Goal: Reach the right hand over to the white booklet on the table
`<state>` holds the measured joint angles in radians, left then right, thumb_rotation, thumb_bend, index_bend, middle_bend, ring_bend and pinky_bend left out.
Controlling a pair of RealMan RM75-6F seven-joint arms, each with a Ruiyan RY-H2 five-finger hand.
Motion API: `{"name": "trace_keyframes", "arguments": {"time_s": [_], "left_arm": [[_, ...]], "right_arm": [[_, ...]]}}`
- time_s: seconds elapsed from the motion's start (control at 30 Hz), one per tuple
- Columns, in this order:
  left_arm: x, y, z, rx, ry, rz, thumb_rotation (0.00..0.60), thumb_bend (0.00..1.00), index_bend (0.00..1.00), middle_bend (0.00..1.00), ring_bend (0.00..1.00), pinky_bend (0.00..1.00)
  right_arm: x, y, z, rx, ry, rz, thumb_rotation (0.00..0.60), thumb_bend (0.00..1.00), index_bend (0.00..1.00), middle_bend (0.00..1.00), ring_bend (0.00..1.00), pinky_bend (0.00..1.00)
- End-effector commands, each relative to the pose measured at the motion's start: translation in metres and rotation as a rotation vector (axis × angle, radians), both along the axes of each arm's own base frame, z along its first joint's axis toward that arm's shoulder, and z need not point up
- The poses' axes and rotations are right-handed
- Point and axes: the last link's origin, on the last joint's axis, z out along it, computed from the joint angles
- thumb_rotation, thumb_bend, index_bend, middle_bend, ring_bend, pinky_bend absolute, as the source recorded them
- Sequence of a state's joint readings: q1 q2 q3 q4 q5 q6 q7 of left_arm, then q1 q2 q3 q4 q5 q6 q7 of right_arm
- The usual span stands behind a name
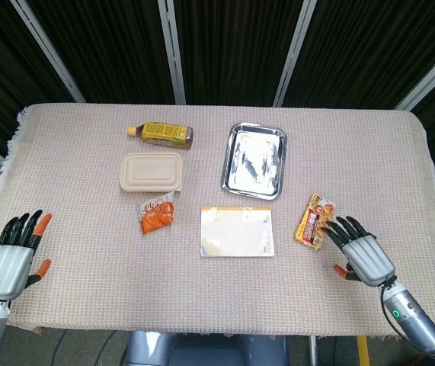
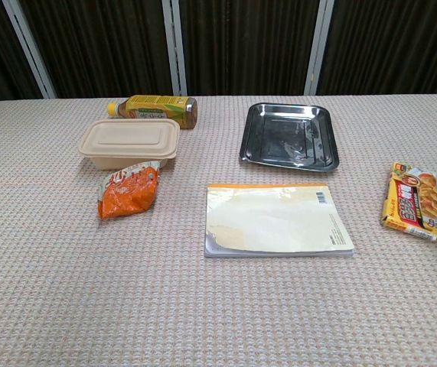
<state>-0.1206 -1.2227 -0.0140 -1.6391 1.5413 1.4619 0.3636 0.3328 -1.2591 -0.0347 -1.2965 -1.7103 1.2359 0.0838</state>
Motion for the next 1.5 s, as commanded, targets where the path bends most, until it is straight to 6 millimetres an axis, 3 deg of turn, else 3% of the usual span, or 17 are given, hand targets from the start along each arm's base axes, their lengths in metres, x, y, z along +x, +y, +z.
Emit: {"name": "trace_keyframes", "arguments": {"time_s": [0.03, 0.3, 0.77, 1.03, 1.5], "left_arm": [[0.001, 0.0, -0.002, -0.005, 0.004, 0.001, 0.6, 0.3, 0.0, 0.0, 0.0, 0.08], [0.004, -0.001, -0.005, -0.01, 0.012, -0.01, 0.6, 0.3, 0.0, 0.0, 0.0, 0.08], [0.01, -0.003, -0.009, -0.009, 0.028, -0.03, 0.6, 0.3, 0.0, 0.0, 0.0, 0.08], [0.013, -0.003, -0.013, -0.011, 0.038, -0.037, 0.6, 0.3, 0.0, 0.0, 0.0, 0.08], [0.016, -0.005, -0.014, 0.02, 0.055, -0.031, 0.6, 0.3, 0.0, 0.0, 0.0, 0.08]], "right_arm": [[-0.01, 0.0, 0.003, 0.006, 0.011, -0.019, 0.6, 0.24, 0.11, 0.09, 0.03, 0.08], [-0.04, -0.001, 0.012, 0.002, 0.046, -0.095, 0.6, 0.25, 0.11, 0.09, 0.03, 0.08], [-0.075, 0.01, 0.026, -0.015, 0.092, -0.138, 0.6, 0.26, 0.11, 0.09, 0.03, 0.08], [-0.081, 0.01, 0.03, -0.017, 0.095, -0.139, 0.6, 0.26, 0.11, 0.09, 0.03, 0.08], [-0.081, -0.004, 0.014, 0.039, 0.091, -0.105, 0.6, 0.27, 0.11, 0.09, 0.03, 0.08]]}}
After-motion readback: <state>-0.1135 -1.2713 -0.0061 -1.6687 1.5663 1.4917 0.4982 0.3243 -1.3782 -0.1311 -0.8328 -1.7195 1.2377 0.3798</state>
